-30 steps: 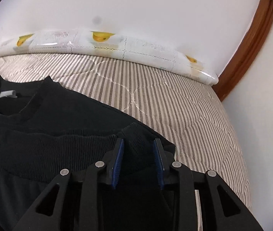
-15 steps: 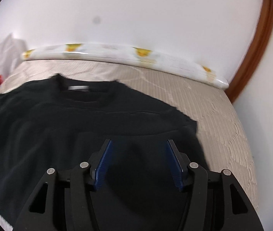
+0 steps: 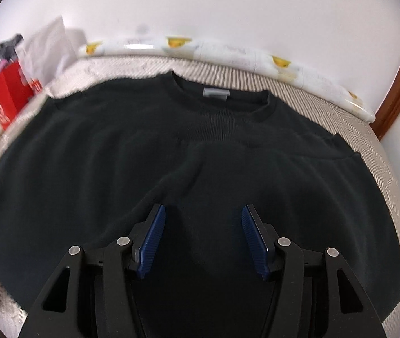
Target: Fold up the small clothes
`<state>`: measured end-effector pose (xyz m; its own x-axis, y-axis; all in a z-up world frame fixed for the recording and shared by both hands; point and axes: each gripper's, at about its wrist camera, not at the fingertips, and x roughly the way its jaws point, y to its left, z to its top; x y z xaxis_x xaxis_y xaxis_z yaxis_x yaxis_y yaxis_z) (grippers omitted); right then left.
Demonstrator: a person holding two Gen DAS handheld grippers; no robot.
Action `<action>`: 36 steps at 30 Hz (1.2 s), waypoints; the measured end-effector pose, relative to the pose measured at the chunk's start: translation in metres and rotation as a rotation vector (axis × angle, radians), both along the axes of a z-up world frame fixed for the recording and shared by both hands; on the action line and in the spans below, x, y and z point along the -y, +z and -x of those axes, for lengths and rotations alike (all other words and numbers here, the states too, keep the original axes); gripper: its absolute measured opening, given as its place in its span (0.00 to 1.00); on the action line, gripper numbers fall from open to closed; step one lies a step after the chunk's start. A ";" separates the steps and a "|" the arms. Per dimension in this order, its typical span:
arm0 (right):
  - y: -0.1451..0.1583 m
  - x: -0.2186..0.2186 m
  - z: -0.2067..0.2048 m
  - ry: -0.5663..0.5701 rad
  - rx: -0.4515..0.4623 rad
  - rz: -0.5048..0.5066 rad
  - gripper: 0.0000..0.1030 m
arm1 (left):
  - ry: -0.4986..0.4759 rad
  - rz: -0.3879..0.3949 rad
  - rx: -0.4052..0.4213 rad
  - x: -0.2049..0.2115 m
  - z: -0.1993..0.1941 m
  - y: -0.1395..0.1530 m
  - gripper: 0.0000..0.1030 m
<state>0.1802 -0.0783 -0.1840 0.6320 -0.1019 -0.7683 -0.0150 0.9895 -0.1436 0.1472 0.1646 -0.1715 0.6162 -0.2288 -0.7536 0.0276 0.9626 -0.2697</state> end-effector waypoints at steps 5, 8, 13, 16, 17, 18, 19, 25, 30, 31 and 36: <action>-0.001 0.007 -0.021 -0.057 -0.021 -0.014 0.63 | 0.019 0.017 0.002 -0.002 0.022 -0.012 0.65; -0.003 0.015 -0.029 -0.081 -0.021 -0.027 0.76 | 0.045 0.025 -0.002 -0.004 0.030 -0.016 0.64; -0.006 0.020 -0.025 -0.077 0.020 -0.056 0.79 | 0.062 0.144 -0.018 -0.014 0.045 -0.028 0.63; -0.006 0.019 -0.025 -0.078 0.022 -0.055 0.79 | 0.072 0.158 0.010 -0.015 0.052 -0.030 0.63; -0.006 0.021 -0.025 -0.077 0.023 -0.060 0.79 | 0.077 0.161 0.015 -0.015 0.053 -0.030 0.63; -0.006 0.022 -0.025 -0.076 0.023 -0.067 0.79 | 0.085 0.163 0.024 -0.014 0.053 -0.030 0.63; -0.006 0.022 -0.025 -0.076 0.024 -0.068 0.79 | 0.087 0.160 0.027 -0.014 0.054 -0.031 0.63; -0.007 0.024 -0.024 -0.068 0.025 -0.075 0.81 | 0.092 0.166 0.036 -0.007 0.047 -0.030 0.70; -0.007 0.024 -0.023 -0.066 0.029 -0.076 0.81 | 0.107 0.185 0.019 -0.002 0.038 -0.028 0.77; -0.007 0.024 -0.023 -0.066 0.030 -0.077 0.81 | 0.111 0.190 0.012 -0.001 0.035 -0.028 0.78; -0.007 0.024 -0.022 -0.065 0.031 -0.078 0.81 | 0.148 0.205 -0.006 0.002 0.028 -0.026 0.79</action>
